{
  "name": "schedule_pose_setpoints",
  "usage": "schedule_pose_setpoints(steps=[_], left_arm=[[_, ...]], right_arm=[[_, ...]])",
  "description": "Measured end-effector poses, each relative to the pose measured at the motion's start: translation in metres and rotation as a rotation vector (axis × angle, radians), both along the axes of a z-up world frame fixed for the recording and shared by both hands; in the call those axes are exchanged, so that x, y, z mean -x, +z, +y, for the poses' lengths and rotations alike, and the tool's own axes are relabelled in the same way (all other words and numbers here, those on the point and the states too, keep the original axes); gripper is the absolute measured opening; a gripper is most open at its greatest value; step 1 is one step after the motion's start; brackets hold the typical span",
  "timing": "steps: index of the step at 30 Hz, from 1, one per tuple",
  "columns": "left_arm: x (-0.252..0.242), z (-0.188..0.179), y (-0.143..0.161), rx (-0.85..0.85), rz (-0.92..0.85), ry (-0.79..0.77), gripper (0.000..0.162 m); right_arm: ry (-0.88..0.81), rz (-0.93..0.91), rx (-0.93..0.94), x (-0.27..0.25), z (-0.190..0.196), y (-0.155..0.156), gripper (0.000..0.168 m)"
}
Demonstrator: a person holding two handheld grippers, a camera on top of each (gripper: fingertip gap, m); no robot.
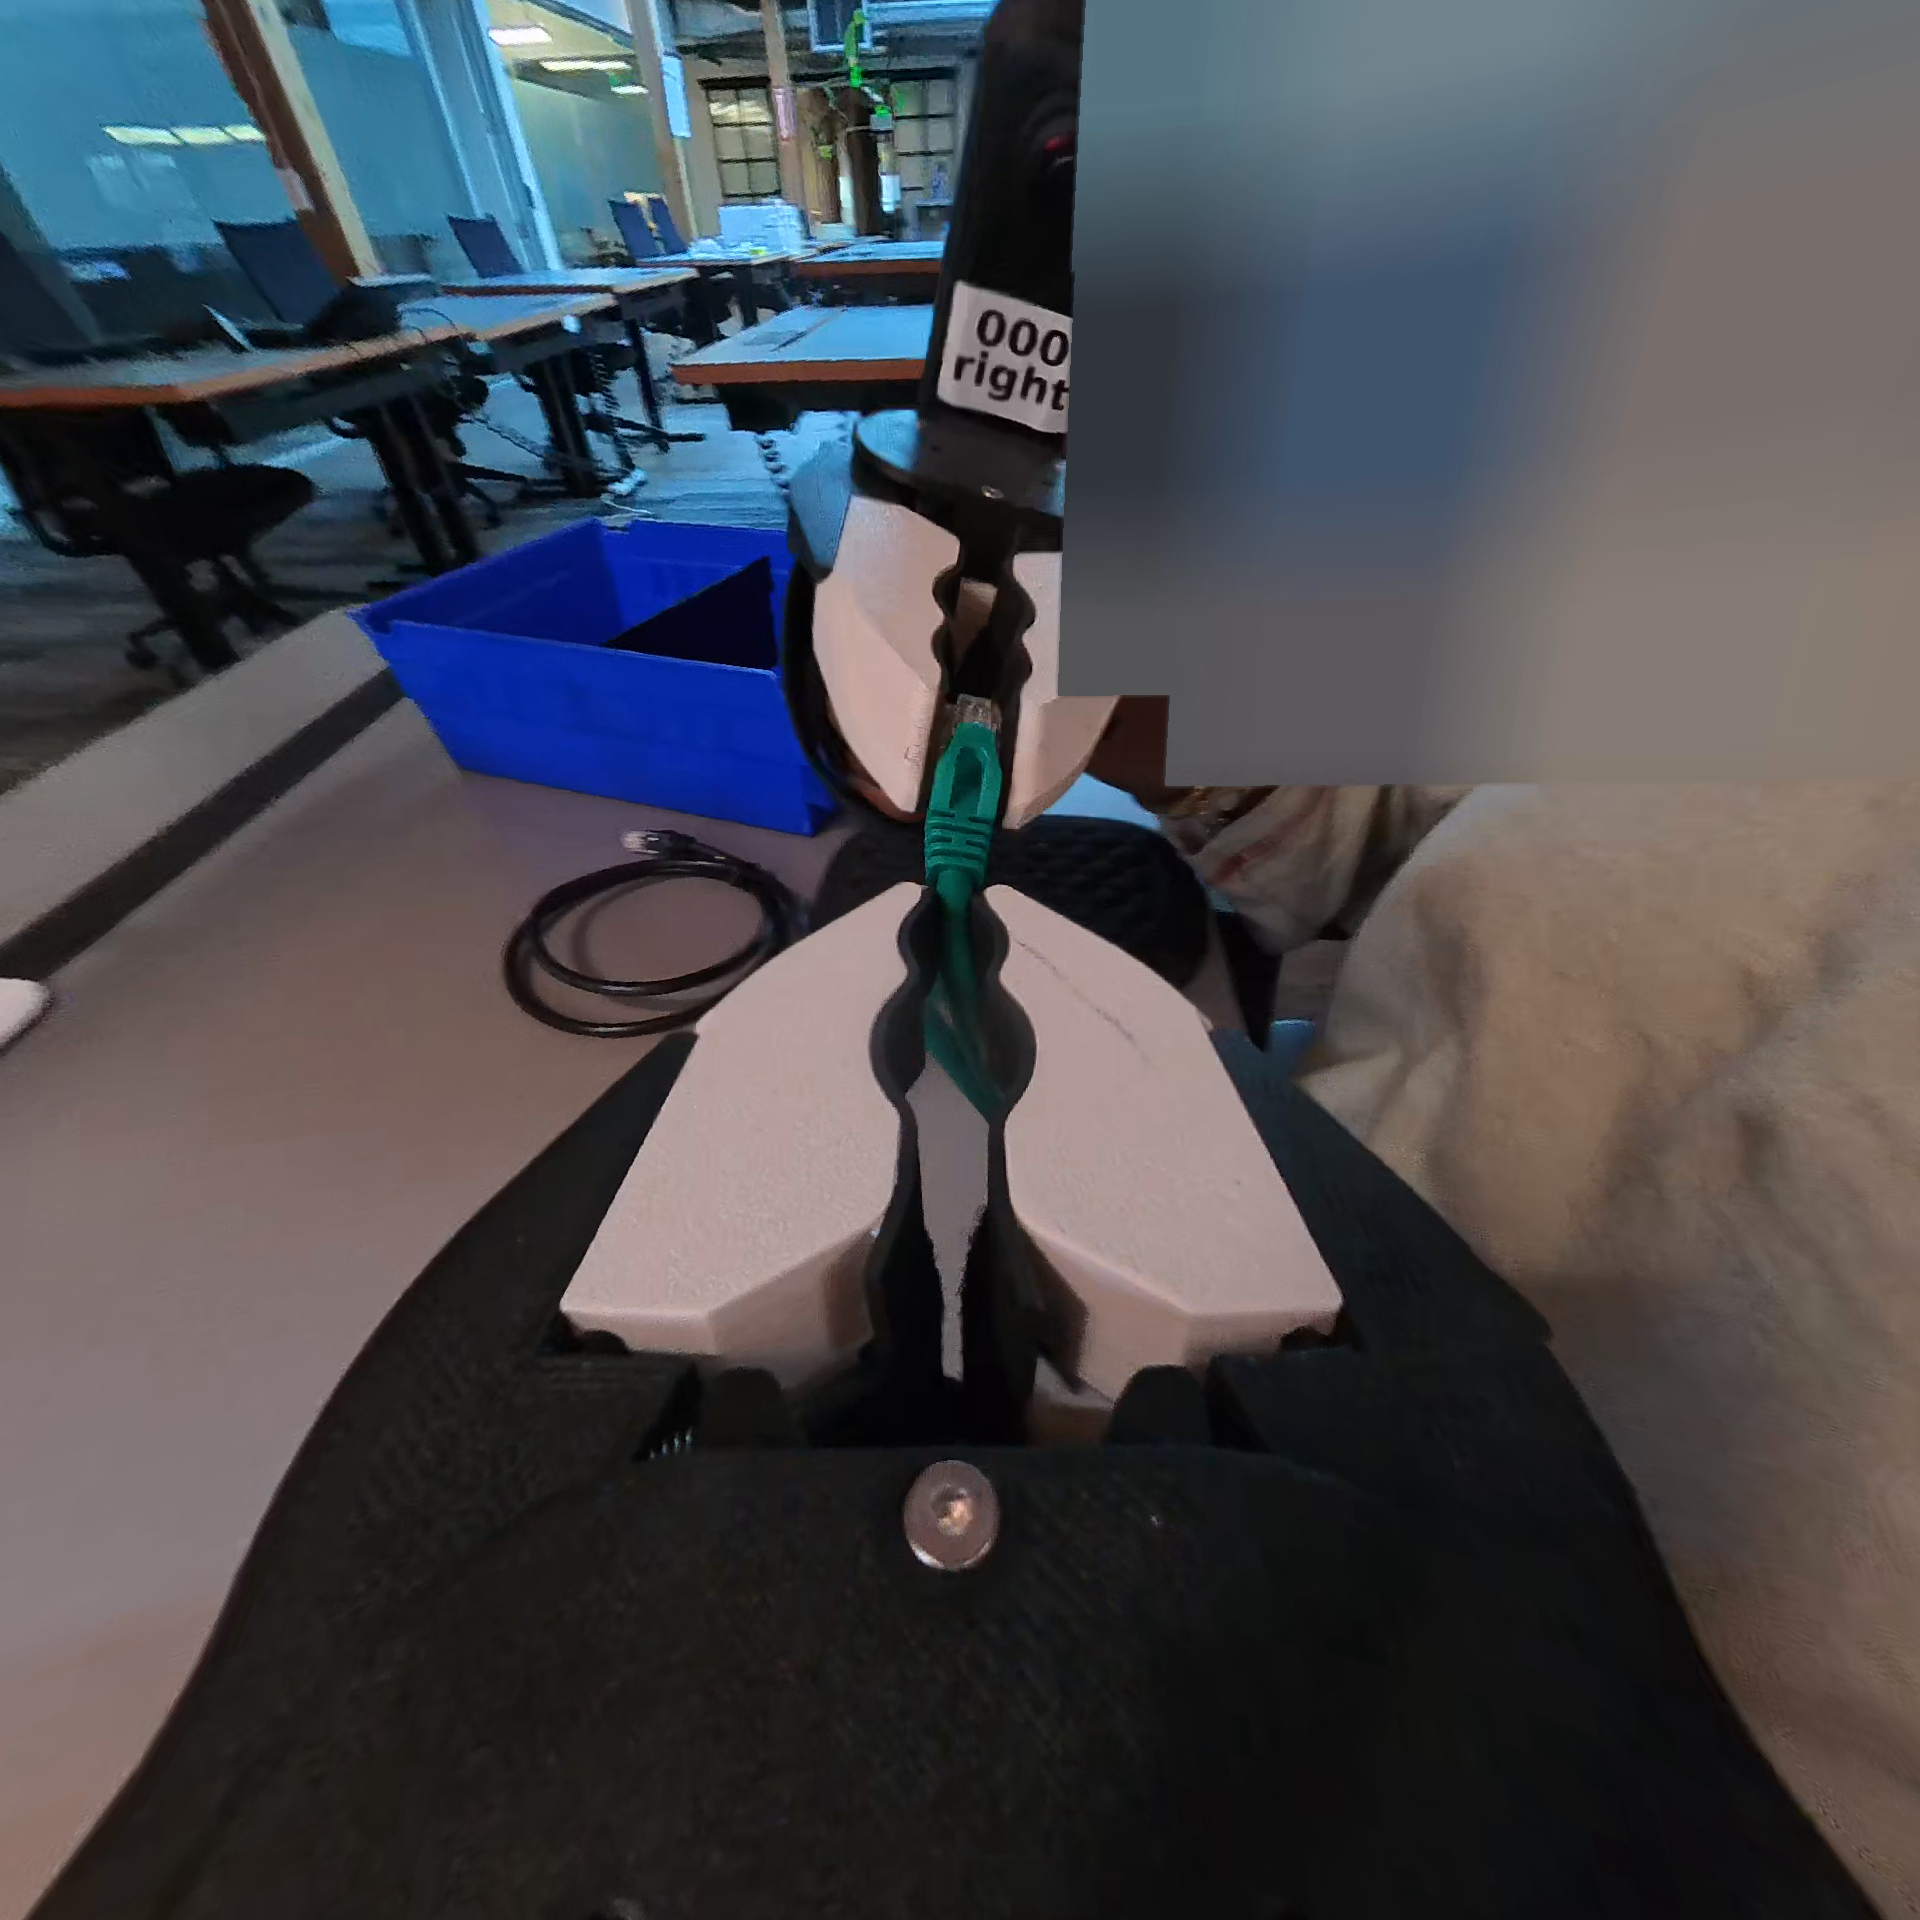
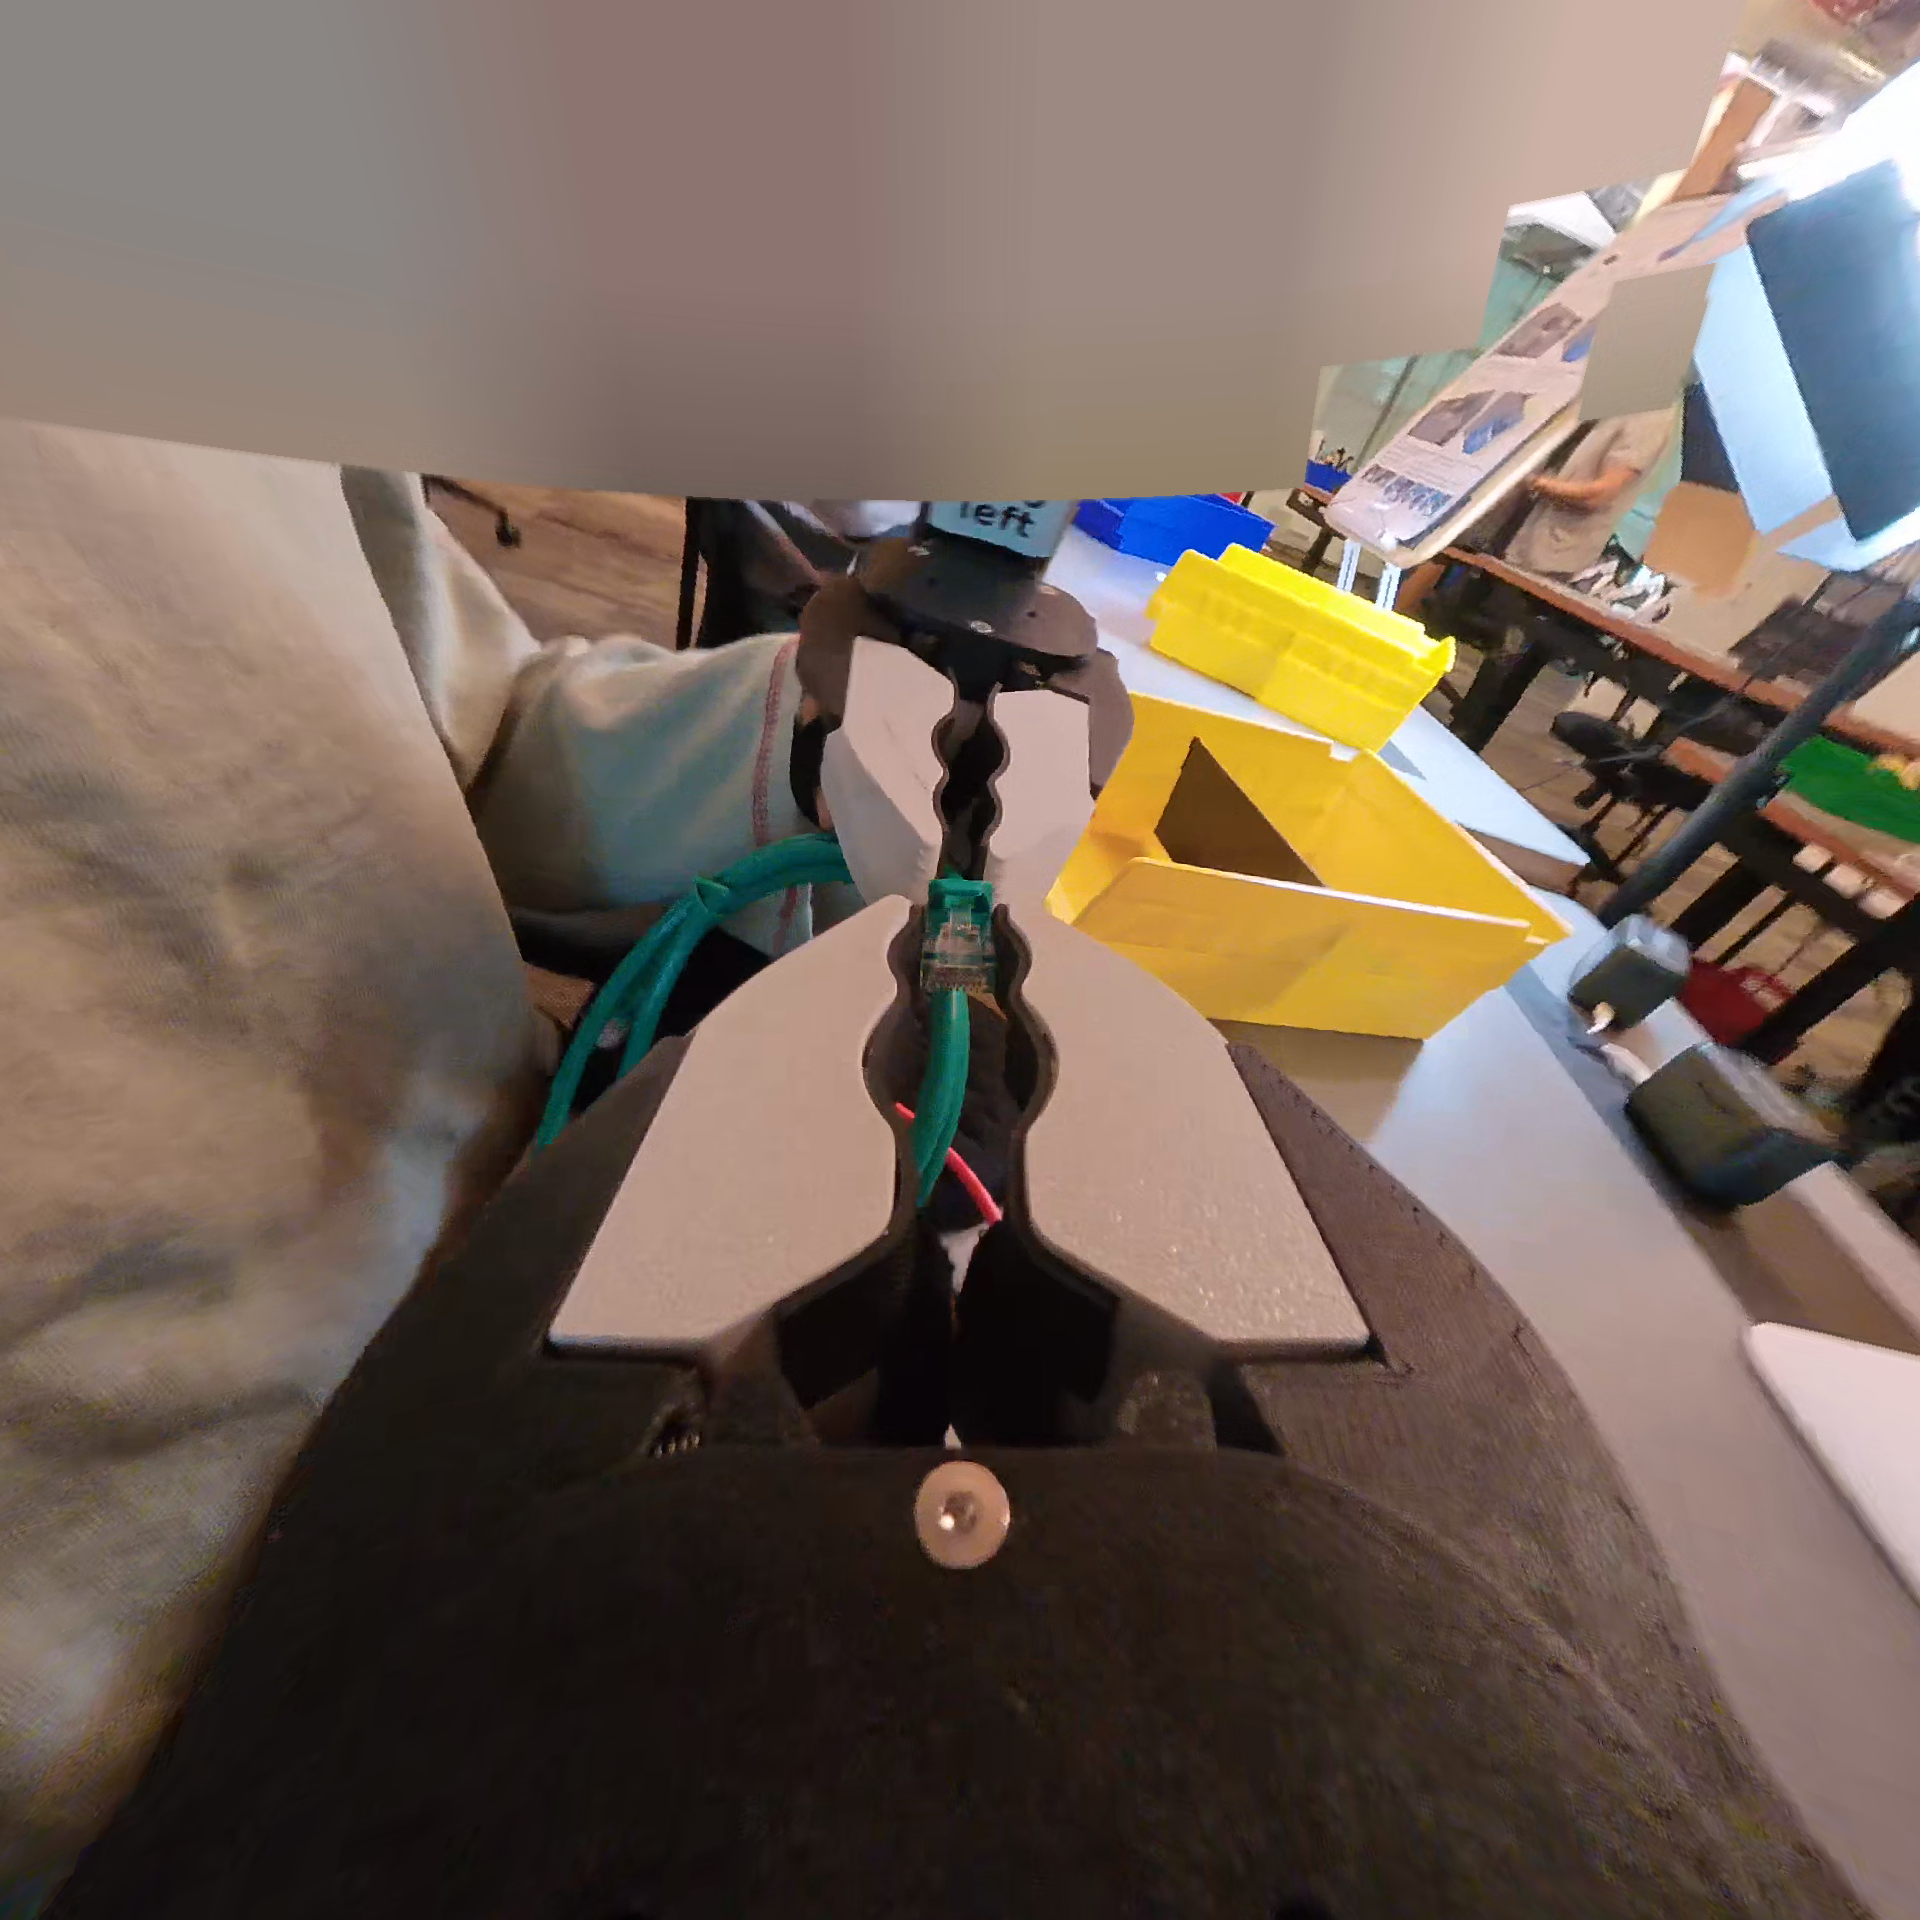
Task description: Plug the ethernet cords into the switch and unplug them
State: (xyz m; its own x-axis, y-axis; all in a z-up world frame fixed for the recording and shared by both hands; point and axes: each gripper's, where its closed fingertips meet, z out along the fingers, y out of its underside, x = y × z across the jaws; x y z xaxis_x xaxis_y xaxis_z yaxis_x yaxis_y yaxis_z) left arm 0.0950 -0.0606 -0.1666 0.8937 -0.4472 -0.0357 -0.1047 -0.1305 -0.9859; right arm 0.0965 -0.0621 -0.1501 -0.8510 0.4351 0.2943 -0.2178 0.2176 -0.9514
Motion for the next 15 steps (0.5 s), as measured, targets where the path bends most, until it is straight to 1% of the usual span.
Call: schedule_pose_setpoints(steps=[1,2,3,4,6,8,11,13,15], left_arm=[[0.0028,0.0017,-0.0006,-0.02,0.047,0.036,0.01],[0.0055,0.0034,-0.0017,-0.038,0.097,0.075,0.02],[0.0055,0.0036,-0.0046,-0.039,0.141,0.091,0.023],[0.0035,0.0033,-0.006,-0.042,0.163,0.093,0.019],[0.0023,0.0031,0.0005,-0.101,0.154,0.115,0.008],[0.0026,0.0023,-0.0023,-0.088,0.127,0.114,0.009],[0.002,0.0021,-0.0036,-0.095,0.063,0.108,0.012],[0.0002,0.0012,-0.0037,-0.096,0.02,0.096,0.009],[0.0009,0.0012,-0.0046,-0.106,0.035,0.11,0.008]], right_arm=[[0.001,-0.041,0.048,0.0018,0.0009,0.0,0.013],[0.015,-0.076,0.106,0.0019,0.0017,0.0009,0.012],[0.027,-0.106,0.165,0.0021,0.0031,0.0027,0.012],[0.035,-0.127,0.216,0.0025,0.0047,0.004,0.012],[0.055,-0.17,0.281,0.0028,0.0056,0.003,0.012],[0.064,-0.185,0.305,0.0029,0.0047,0.0009,0.012],[0.069,-0.172,0.288,0.0019,0.0024,-0.003,0.012],[0.069,-0.156,0.296,0.0017,0.0019,-0.0026,0.012],[0.075,-0.161,0.31,0.0016,0.0016,-0.0023,0.012]])
